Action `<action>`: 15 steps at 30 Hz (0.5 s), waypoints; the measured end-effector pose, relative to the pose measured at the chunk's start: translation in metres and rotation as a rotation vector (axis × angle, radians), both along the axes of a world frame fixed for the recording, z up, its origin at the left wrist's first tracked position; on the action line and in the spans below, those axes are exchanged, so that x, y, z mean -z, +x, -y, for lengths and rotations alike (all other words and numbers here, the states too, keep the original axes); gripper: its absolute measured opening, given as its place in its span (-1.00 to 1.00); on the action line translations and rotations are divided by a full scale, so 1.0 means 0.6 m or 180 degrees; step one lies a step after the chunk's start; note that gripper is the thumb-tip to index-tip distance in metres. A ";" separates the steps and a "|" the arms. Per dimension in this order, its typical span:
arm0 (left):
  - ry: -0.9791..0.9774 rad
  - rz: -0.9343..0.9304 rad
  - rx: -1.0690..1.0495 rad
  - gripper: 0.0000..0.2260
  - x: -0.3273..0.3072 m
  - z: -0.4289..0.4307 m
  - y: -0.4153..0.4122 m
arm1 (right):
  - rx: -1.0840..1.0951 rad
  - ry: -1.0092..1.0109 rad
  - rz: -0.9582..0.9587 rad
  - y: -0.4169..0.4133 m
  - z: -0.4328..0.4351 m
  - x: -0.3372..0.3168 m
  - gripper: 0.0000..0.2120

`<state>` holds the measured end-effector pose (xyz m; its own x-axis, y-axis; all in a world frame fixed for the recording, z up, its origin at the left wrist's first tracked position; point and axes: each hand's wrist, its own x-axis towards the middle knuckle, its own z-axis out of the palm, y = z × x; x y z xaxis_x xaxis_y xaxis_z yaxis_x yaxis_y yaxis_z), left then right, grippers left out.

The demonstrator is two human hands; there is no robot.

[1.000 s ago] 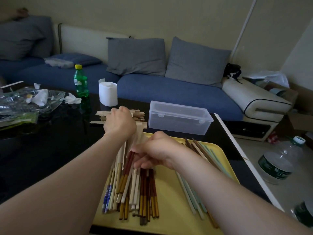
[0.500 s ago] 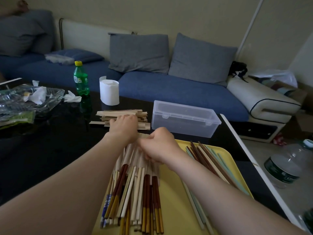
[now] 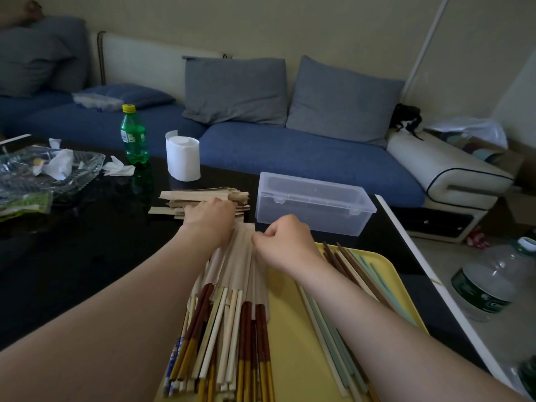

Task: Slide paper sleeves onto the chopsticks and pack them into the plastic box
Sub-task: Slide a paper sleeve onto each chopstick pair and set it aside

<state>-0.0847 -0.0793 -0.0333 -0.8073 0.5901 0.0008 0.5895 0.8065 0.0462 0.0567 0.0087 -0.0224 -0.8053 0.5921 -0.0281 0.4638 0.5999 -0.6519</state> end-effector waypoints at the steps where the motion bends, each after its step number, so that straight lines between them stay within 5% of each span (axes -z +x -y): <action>1: 0.0011 -0.0037 0.0021 -0.71 0.000 -0.001 0.000 | 0.0015 0.0042 0.0026 0.000 -0.002 0.001 -0.67; 8: -0.0076 -0.0321 0.0166 -0.63 -0.002 -0.001 0.003 | 0.0086 0.0111 0.0173 -0.001 -0.013 0.006 -0.72; 15: 0.0842 -0.0703 0.0889 -0.66 -0.034 -0.008 0.034 | 0.0117 0.0521 0.0763 0.029 -0.043 -0.031 -0.87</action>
<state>-0.0642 -0.0743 -0.0130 -0.5805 0.7418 0.3357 0.8019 0.5923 0.0780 0.0740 0.0348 -0.0038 -0.7652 0.6332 -0.1166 0.6164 0.6681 -0.4169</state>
